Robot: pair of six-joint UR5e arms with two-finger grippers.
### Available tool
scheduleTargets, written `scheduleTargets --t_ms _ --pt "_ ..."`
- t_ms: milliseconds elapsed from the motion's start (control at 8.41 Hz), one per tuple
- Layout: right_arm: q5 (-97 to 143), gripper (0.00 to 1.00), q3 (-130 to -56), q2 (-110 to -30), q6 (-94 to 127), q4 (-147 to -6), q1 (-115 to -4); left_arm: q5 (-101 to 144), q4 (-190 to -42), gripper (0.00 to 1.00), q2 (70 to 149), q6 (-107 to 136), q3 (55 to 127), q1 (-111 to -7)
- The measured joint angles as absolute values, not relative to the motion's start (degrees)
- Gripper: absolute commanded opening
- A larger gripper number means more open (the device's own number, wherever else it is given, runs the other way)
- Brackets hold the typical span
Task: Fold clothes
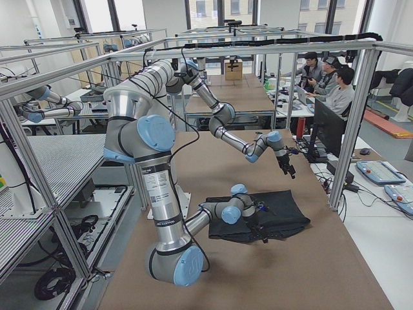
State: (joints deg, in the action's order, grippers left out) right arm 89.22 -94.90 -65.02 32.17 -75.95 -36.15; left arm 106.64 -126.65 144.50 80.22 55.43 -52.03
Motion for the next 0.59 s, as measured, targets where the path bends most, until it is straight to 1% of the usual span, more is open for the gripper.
scheduleTargets --t_ms 238,476,595 --pt "89.72 0.94 -92.02 -58.01 33.98 -79.08 -36.87 106.68 -126.7 1.0 144.28 80.21 55.45 -52.03" --pt "89.74 0.94 -83.53 -49.3 39.47 -80.6 -37.12 106.66 -126.76 1.0 144.04 80.25 55.59 -52.03" --pt "89.74 0.94 -80.82 -47.54 40.7 -80.15 -37.14 106.63 -126.69 1.0 143.96 80.44 55.96 -52.03"
